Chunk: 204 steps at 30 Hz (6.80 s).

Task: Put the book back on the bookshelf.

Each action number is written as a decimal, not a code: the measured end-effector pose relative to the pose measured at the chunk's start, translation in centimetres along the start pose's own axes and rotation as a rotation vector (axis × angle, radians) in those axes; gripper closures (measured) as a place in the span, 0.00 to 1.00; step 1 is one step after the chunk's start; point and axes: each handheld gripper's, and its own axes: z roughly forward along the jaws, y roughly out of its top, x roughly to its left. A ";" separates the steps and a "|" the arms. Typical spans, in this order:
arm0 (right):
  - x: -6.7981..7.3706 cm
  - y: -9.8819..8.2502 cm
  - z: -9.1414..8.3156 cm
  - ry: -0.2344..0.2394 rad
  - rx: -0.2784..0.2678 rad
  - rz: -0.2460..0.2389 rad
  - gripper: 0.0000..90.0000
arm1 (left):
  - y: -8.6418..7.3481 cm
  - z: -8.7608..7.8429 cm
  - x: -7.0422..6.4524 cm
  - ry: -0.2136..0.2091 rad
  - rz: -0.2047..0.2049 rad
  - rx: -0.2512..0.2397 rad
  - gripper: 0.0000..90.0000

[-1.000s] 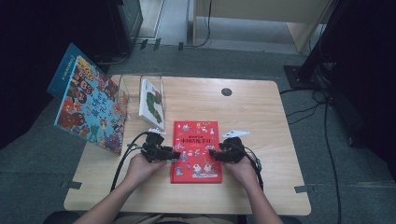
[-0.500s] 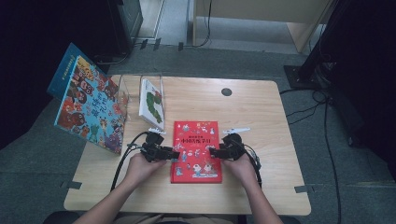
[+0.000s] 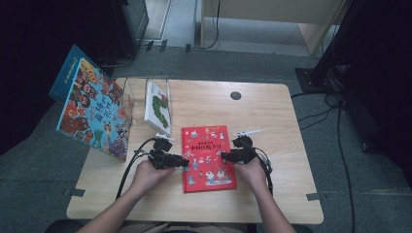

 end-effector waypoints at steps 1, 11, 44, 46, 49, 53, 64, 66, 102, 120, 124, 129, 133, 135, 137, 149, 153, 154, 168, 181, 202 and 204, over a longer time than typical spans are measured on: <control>0.0 0.1 0.0 0.002 0.005 0.008 0.57 | 0.0 0.0 -0.1 0.006 0.006 -0.003 0.58; -0.1 0.9 -0.7 0.025 0.032 0.028 0.60 | 0.0 0.1 -0.1 0.008 0.002 -0.010 0.58; -1.0 1.7 0.0 0.029 0.116 0.199 0.66 | -0.1 0.2 -0.3 0.035 0.021 -0.021 0.63; -1.1 1.7 0.0 0.039 0.116 0.212 0.65 | -0.1 0.2 -0.2 0.034 0.018 -0.023 0.63; -1.0 1.7 0.0 0.042 0.127 0.216 0.65 | -0.1 0.2 -0.2 0.031 0.015 -0.024 0.62; -1.1 1.7 -0.1 0.048 0.138 0.212 0.64 | -0.1 0.2 -0.1 0.024 0.012 -0.026 0.60; -1.0 1.7 -0.2 0.050 0.150 0.211 0.62 | -0.1 0.3 -0.1 0.022 0.007 -0.031 0.60; -1.0 1.8 -0.2 0.050 0.152 0.213 0.62 | 0.0 0.3 -0.1 0.020 0.005 -0.032 0.60; 0.3 3.6 -3.1 0.082 0.170 0.180 0.60 | 0.0 0.2 0.0 0.003 -0.001 -0.029 0.58; 2.6 6.2 -5.6 0.152 0.170 0.158 0.65 | 0.2 0.2 0.4 -0.034 -0.041 -0.026 0.53; 3.1 6.7 -5.6 0.168 0.185 0.168 0.67 | 0.3 0.2 0.5 -0.047 -0.059 -0.024 0.52; 4.1 7.7 -5.3 0.191 0.205 0.192 0.72 | 0.4 0.1 0.9 -0.063 -0.078 -0.021 0.50; 4.8 8.3 -4.8 0.201 0.222 0.189 0.74 | 0.4 0.0 1.2 -0.083 -0.097 -0.015 0.49; 5.2 8.6 -4.6 0.207 0.229 0.183 0.76 | 0.4 -0.1 1.3 -0.100 -0.115 -0.011 0.49; 5.7 8.9 -4.4 0.209 0.235 0.178 0.77 | 0.5 -0.3 1.3 -0.104 -0.122 -0.014 0.49; 7.4 10.2 -3.3 0.160 0.279 0.161 0.89 | 1.2 -1.4 2.1 -0.137 -0.154 -0.017 0.43; 8.1 10.8 -3.4 0.159 0.277 0.153 0.92 | 1.4 -1.7 2.1 -0.150 -0.141 -0.018 0.43; 8.2 11.0 -3.4 0.155 0.286 0.147 0.92 | 1.4 -1.8 2.1 -0.150 -0.143 -0.019 0.43; 8.7 12.2 -3.9 0.134 0.312 0.109 0.98 | 1.5 -1.9 2.3 -0.149 -0.148 -0.020 0.42; 8.7 12.5 -4.7 0.144 0.316 0.103 0.98 | 1.5 -2.0 2.4 -0.151 -0.155 -0.024 0.41; 7.5 12.5 -7.8 0.203 0.267 0.083 0.98 | 3.0 -1.8 1.8 -0.158 -0.141 -0.046 0.32; 7.3 12.4 -8.1 0.210 0.262 0.089 0.98 | 3.2 -1.7 1.7 -0.162 -0.139 -0.046 0.31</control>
